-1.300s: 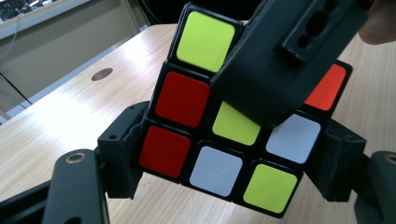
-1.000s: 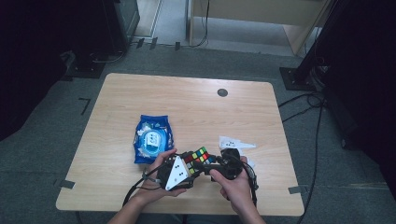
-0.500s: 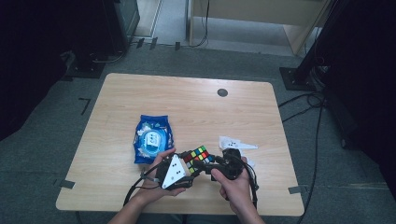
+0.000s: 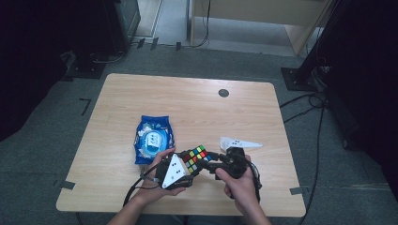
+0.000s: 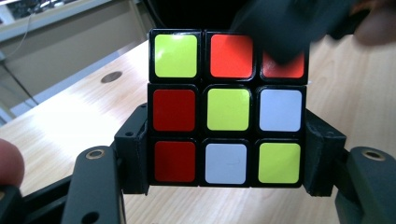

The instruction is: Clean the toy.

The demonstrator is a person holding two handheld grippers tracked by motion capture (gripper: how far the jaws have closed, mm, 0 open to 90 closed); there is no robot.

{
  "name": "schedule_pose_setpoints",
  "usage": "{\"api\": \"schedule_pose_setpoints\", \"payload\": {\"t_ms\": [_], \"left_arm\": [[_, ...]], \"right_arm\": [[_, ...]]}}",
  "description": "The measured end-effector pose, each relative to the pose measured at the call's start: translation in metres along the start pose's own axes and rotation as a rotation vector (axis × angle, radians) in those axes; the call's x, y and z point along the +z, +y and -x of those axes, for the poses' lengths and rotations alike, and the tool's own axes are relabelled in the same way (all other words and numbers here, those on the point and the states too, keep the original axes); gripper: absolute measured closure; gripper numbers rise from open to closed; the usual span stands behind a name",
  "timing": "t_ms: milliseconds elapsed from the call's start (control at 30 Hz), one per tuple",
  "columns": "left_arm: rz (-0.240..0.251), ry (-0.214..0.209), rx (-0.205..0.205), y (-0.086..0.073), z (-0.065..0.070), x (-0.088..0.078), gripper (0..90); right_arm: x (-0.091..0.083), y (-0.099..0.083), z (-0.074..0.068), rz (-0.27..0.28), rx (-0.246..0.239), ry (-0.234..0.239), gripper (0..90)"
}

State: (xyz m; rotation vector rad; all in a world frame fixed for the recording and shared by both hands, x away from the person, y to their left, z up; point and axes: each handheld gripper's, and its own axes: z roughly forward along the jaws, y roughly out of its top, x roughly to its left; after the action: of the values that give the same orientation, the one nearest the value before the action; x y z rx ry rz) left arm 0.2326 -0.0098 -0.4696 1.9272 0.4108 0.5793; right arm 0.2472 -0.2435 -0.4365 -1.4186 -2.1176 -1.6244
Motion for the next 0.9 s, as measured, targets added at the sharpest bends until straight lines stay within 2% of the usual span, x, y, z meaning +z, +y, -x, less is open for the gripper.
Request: {"api": "schedule_pose_setpoints", "payload": {"t_ms": [33, 67, 100, 200, 333, 400, 467, 567, 667, 733, 800, 833, 900], "left_arm": [[0.0, 0.0, 0.0, 0.0, 0.0, 0.0, 33.9], [0.005, 0.01, -0.032, -0.002, -0.007, -0.002, 33.9], [0.008, 0.01, -0.054, -0.003, -0.011, -0.003, 33.9], [0.018, 0.008, -0.1, -0.005, -0.019, -0.006, 33.9], [0.019, 0.01, -0.096, -0.005, -0.019, -0.007, 33.9], [0.017, 0.006, -0.095, -0.005, -0.019, -0.007, 33.9], [0.013, 0.002, -0.092, -0.006, -0.019, -0.007, 33.9], [0.01, 0.001, -0.091, -0.006, -0.018, -0.006, 33.9], [0.008, 0.0, -0.086, -0.006, -0.017, -0.006, 33.9], [0.009, 0.0, -0.084, -0.006, -0.017, -0.006, 33.9], [0.011, 0.0, -0.085, -0.006, -0.017, -0.007, 33.9], [0.011, 0.0, -0.086, -0.006, -0.018, -0.007, 33.9], [0.01, 0.0, -0.086, -0.006, -0.018, -0.007, 33.9]], "right_arm": [[-0.007, 0.004, 0.003, 0.021, -0.003, 0.013, 31.5], [-0.018, 0.009, 0.007, 0.054, -0.014, -0.005, 33.0], [-0.022, 0.01, 0.008, 0.063, -0.019, -0.027, 33.5], [-0.032, 0.011, 0.025, 0.094, -0.038, -0.157, 37.7], [-0.029, -0.001, 0.056, 0.095, -0.04, -0.414, 46.7], [-0.028, -0.007, 0.068, 0.083, -0.037, -0.495, 50.4], [-0.028, -0.012, 0.081, 0.072, -0.015, -0.528, 53.4], [-0.024, -0.017, 0.09, 0.028, -0.033, -0.591, 54.1], [-0.016, -0.022, 0.095, -0.016, -0.058, -0.625, 57.7], [-0.012, -0.025, 0.098, -0.042, -0.073, -0.65, 63.3], [-0.011, -0.026, 0.099, -0.058, -0.086, -0.667, 75.9], [-0.012, -0.026, 0.099, -0.06, -0.099, -0.669, 83.1], [-0.015, -0.025, 0.097, -0.052, -0.102, -0.652, 87.8]]}}
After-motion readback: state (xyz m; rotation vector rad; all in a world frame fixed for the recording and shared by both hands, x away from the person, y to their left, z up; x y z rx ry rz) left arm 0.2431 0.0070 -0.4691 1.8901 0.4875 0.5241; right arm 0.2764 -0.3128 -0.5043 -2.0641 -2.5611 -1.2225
